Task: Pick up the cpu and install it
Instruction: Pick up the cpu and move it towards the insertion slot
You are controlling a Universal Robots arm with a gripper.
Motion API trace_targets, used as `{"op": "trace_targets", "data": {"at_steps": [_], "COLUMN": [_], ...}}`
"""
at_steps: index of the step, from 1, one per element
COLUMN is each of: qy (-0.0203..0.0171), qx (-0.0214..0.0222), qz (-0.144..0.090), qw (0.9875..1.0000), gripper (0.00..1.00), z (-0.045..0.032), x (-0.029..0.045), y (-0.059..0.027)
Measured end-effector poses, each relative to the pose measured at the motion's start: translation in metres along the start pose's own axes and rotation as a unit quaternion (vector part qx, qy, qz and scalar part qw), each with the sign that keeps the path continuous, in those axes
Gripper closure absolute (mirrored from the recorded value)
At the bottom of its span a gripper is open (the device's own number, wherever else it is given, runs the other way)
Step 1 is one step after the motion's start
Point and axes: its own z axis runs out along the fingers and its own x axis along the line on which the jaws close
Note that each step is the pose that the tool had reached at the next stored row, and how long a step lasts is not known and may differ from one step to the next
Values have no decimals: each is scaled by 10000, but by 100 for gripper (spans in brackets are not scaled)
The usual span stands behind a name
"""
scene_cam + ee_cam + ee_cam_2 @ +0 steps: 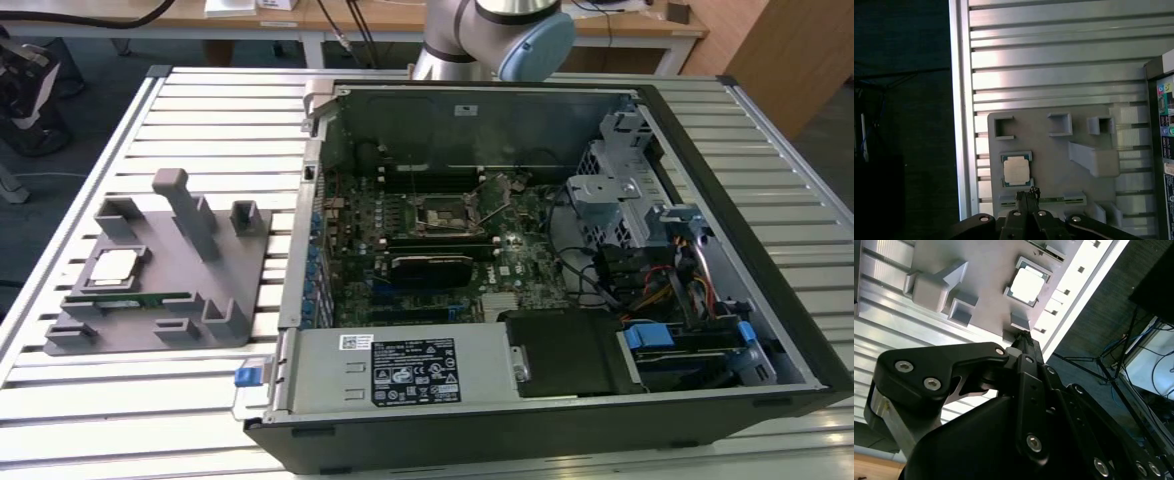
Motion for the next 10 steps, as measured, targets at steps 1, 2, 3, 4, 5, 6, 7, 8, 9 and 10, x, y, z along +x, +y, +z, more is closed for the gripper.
{"op": "trace_targets", "data": {"at_steps": [1, 2, 3, 4, 5, 6, 7, 8, 9, 10], "qy": [0, 0, 0, 0, 0, -1, -2, -4, -4, -2], "qx": [0, 1, 1, 1, 1, 1, 4, 12, 21, 25], "qz": [0, 0, 0, 0, 0, 0, 1, 1, 1, 0], "qw": [10000, 10000, 10000, 10000, 10000, 10000, 10000, 10000, 10000, 10000], "gripper": [89, 89, 89, 89, 89, 89, 89, 89, 89, 89], "z": [1, 1, 2, 3, 4, 5, 7, 9, 11, 12], "x": [0, 0, 0, 0, 0, 0, 1, 0, 0, 0], "y": [0, 0, 0, 0, 0, -1, -2, -2, -3, -4]}}
